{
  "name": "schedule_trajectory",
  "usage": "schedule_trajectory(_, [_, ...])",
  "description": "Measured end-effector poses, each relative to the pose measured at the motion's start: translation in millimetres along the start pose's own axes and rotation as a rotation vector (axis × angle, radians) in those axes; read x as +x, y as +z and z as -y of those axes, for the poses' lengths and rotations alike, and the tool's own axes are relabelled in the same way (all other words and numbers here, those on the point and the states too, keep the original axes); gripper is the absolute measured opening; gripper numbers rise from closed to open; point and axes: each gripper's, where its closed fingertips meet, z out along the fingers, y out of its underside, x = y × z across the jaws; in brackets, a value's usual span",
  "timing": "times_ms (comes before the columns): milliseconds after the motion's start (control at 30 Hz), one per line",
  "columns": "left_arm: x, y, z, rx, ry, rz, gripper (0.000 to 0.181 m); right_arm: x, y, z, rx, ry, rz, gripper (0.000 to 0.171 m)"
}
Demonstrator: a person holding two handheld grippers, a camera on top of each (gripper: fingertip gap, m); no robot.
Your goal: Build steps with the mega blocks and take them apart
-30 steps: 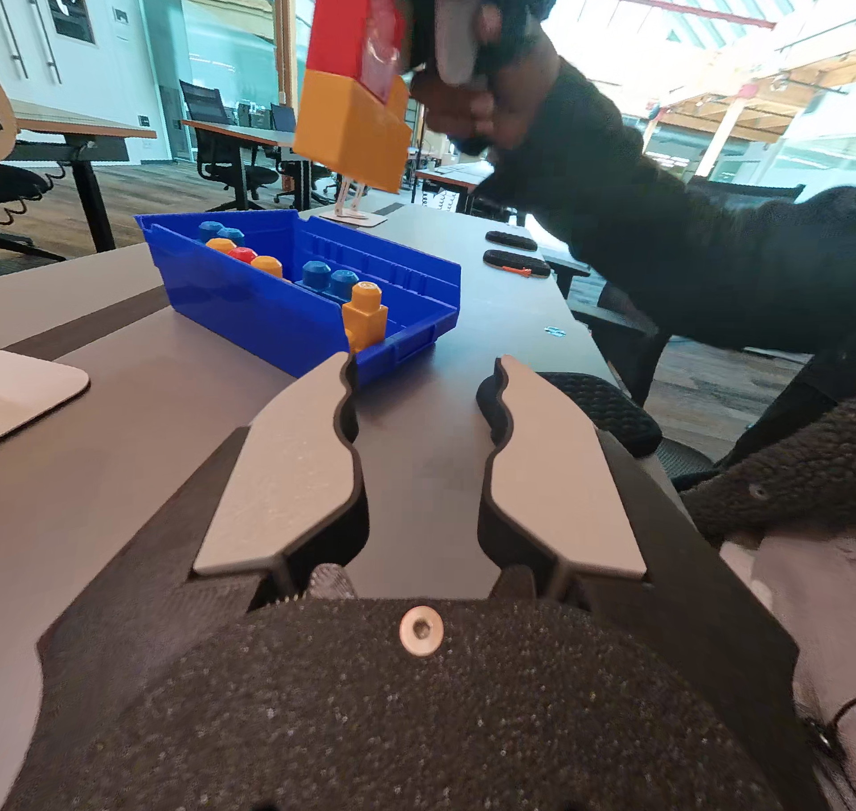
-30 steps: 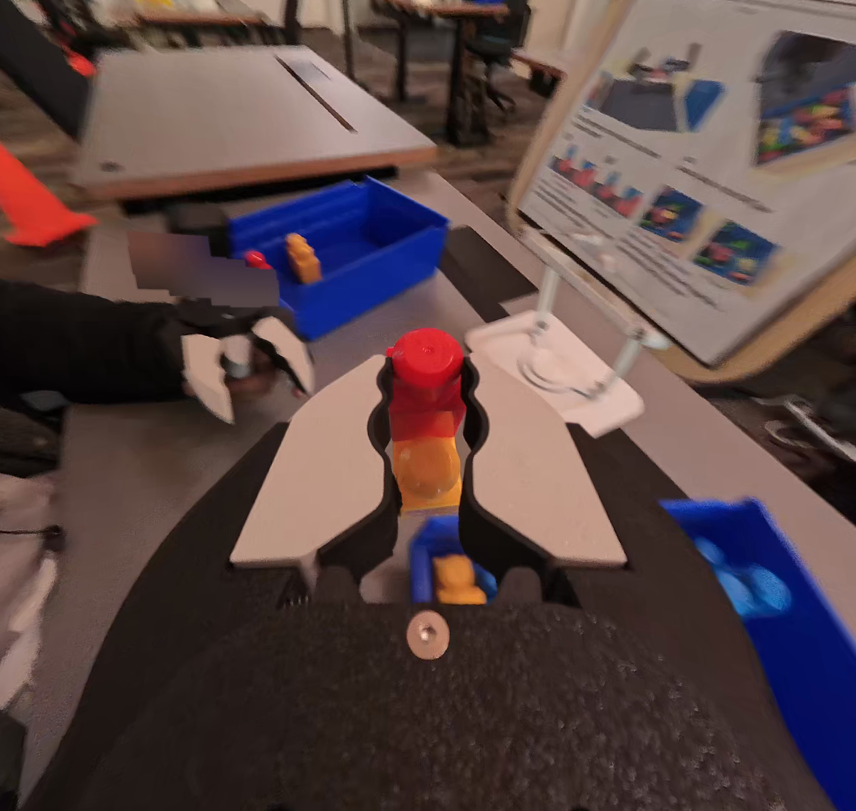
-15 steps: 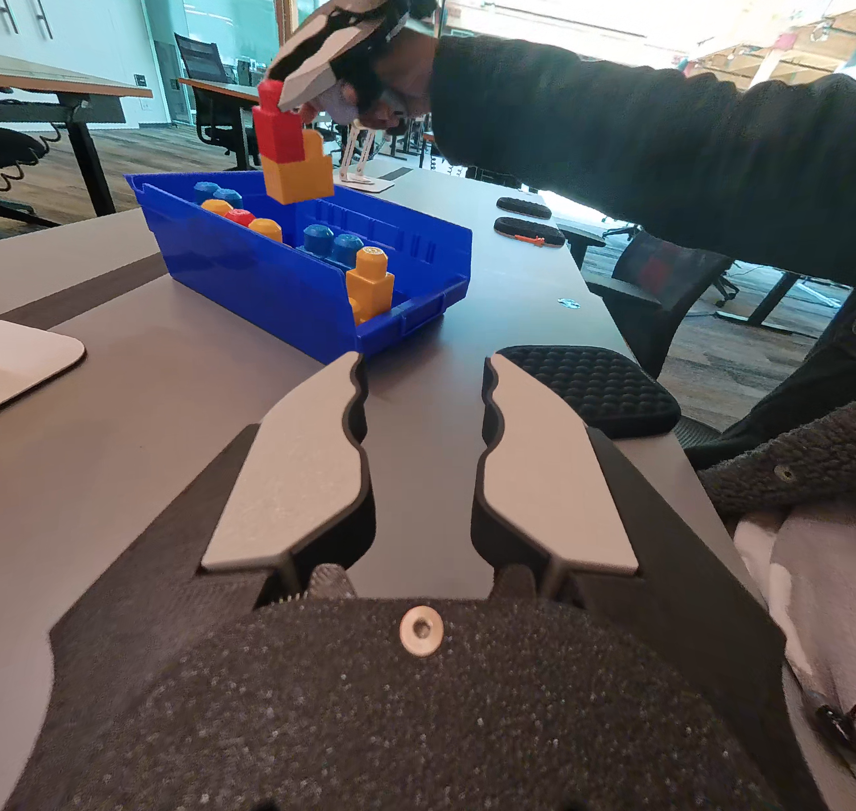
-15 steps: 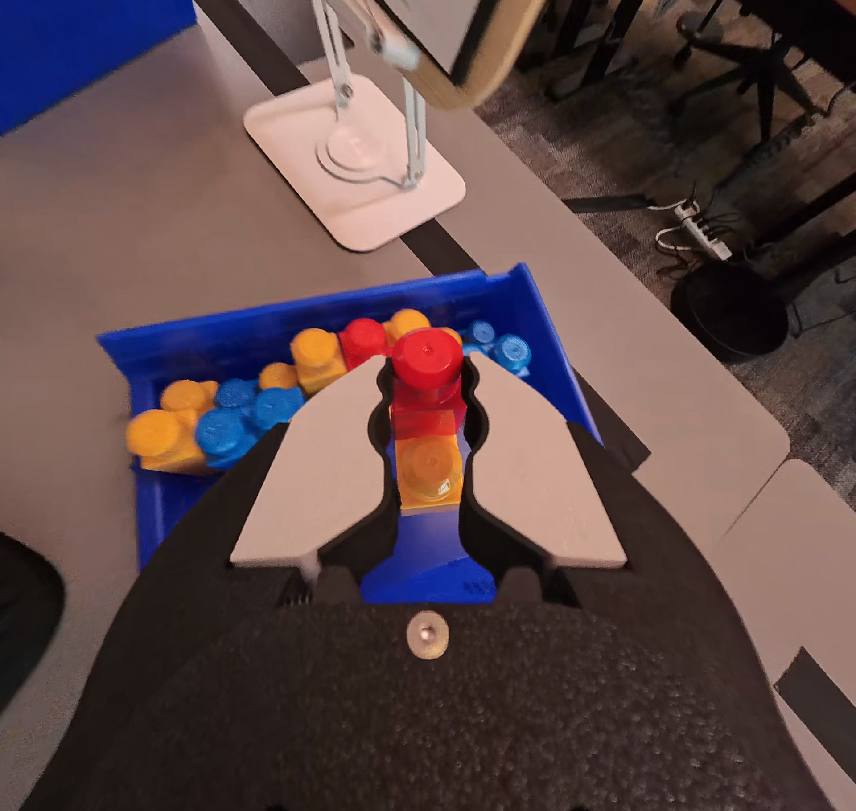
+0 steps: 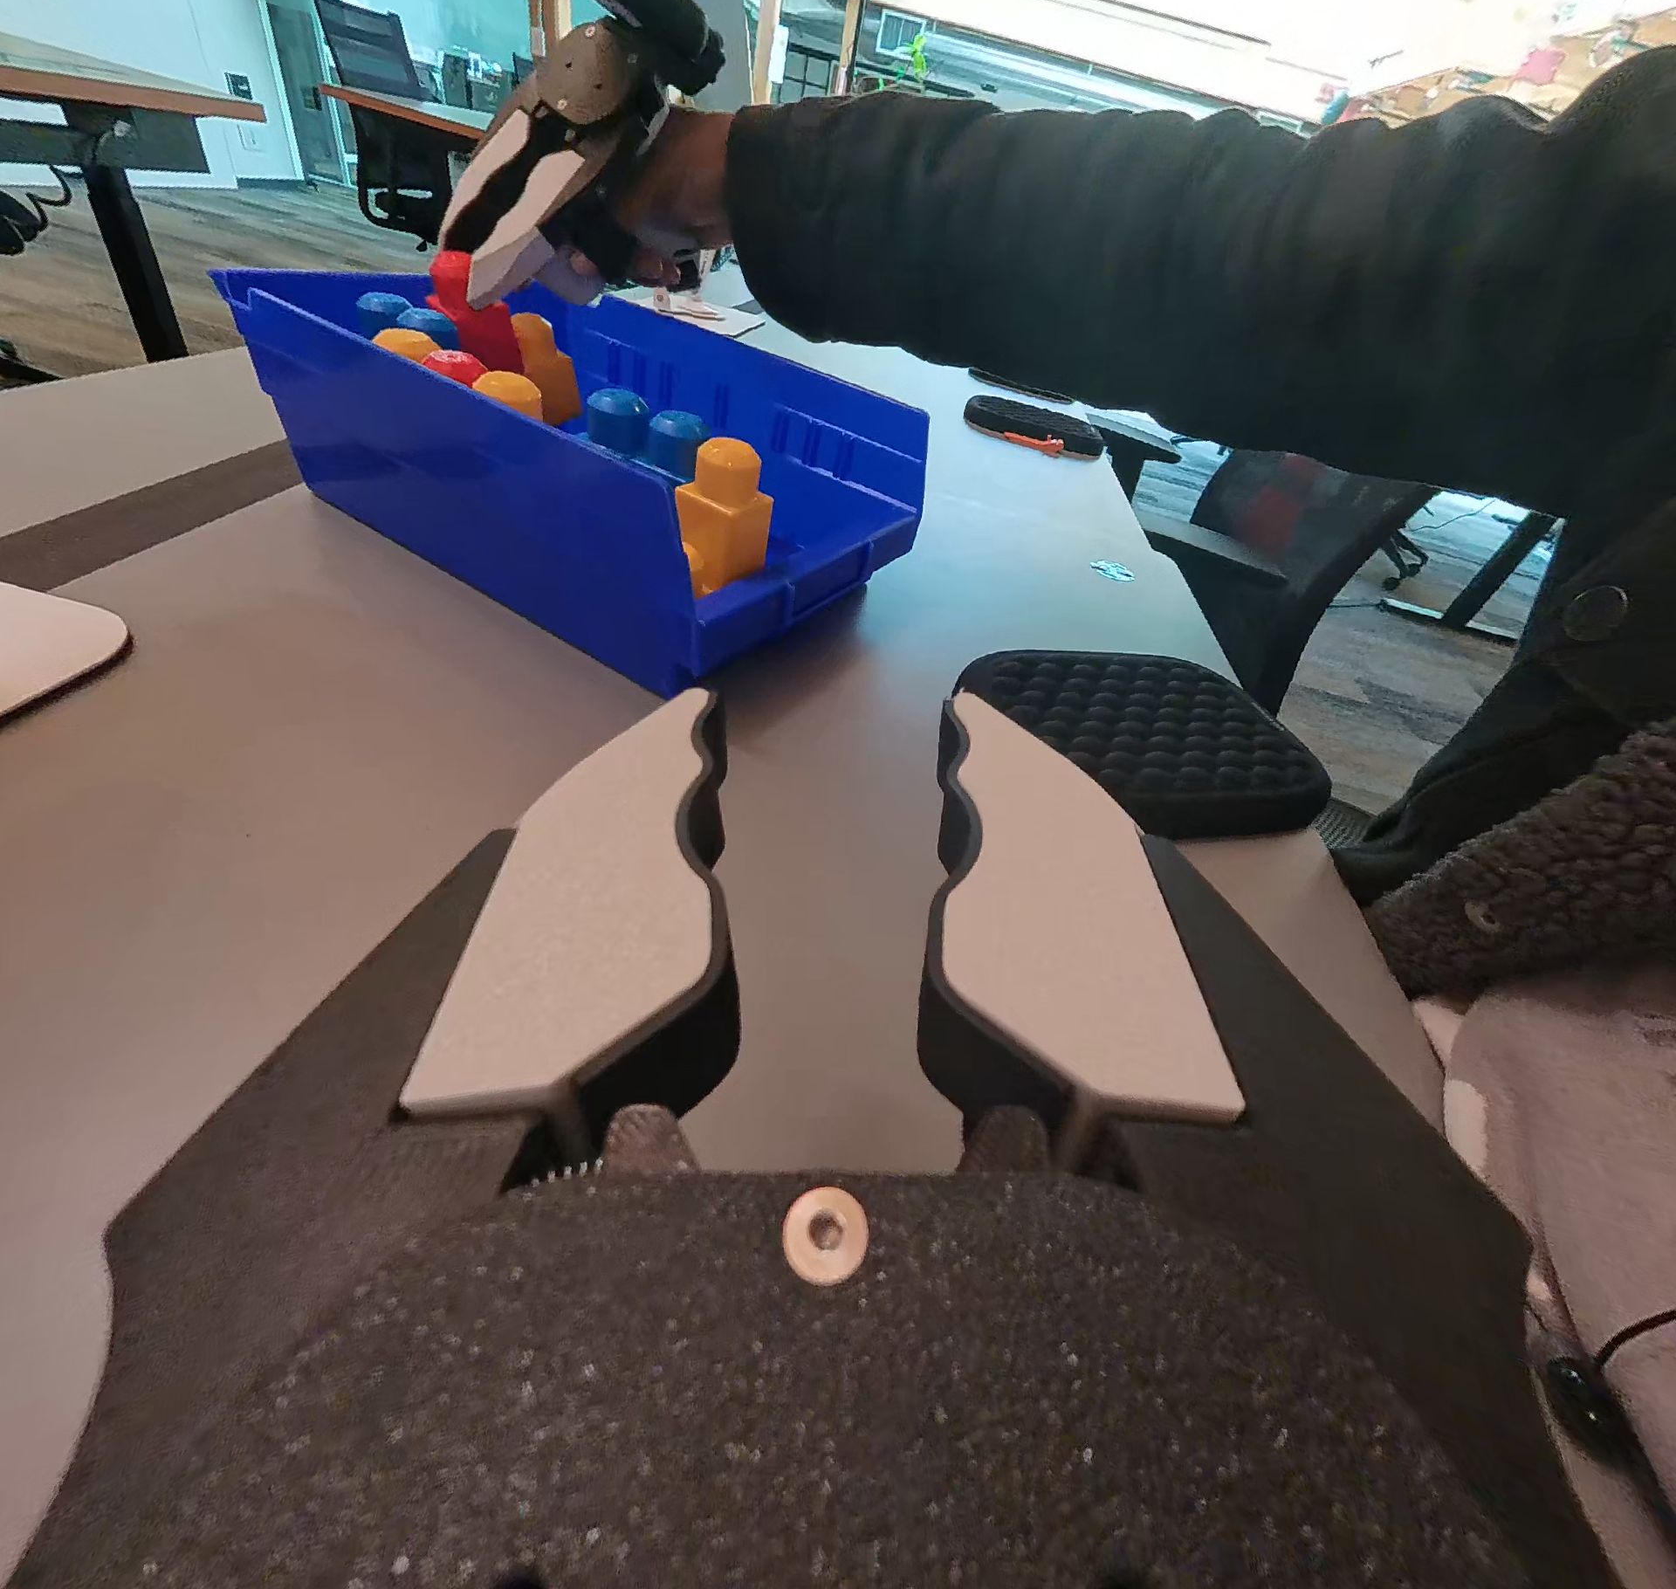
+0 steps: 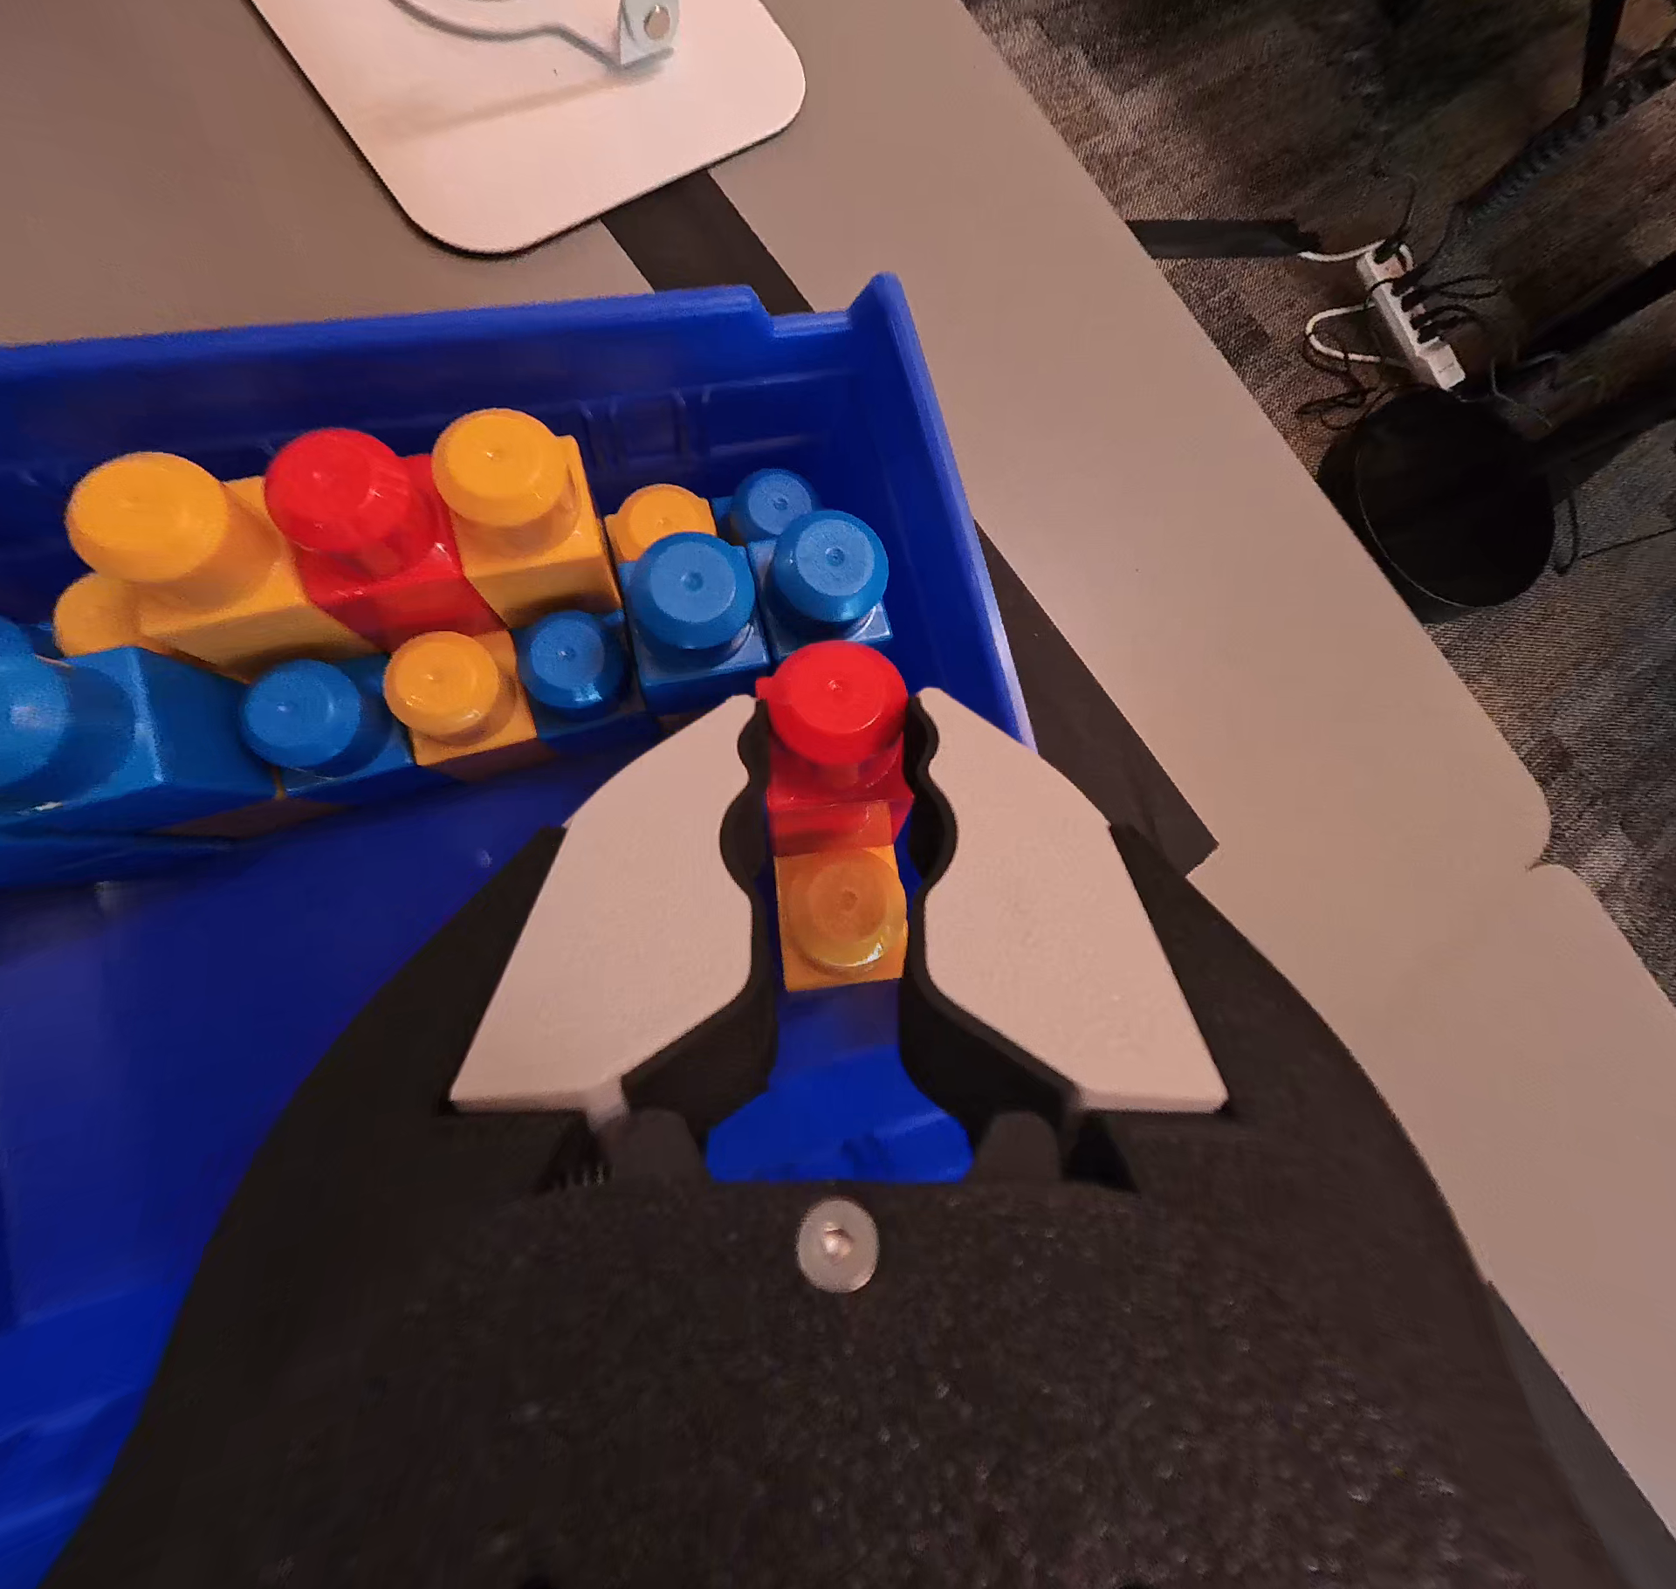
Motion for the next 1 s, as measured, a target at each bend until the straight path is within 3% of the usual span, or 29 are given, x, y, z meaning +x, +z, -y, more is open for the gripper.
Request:
schedule_trajectory(300, [0.8, 3.7, -6.6, -0.026, -0.004, -0.01, 0.044, -0.7, 14.6, -11.8, -0.07, -0.048, -0.014, 0.028])
schedule_trajectory(700, [0.8, 4.2, -8.6, -0.037, 0.002, -0.007, 0.044, 8.9, 5.1, -24.4, -0.184, -0.031, -0.065, 0.03])
schedule_trajectory(867, [1.3, 4.2, -8.8, -0.043, 0.003, -0.003, 0.043, 7.8, -11.5, -6.9, -0.148, -0.017, -0.085, 0.033])
schedule_trajectory(1000, [3.0, 3.8, -7.0, -0.043, 0.014, 0.0, 0.042, 7.0, -36.5, 34.8, -0.008, 0.012, -0.152, 0.038])
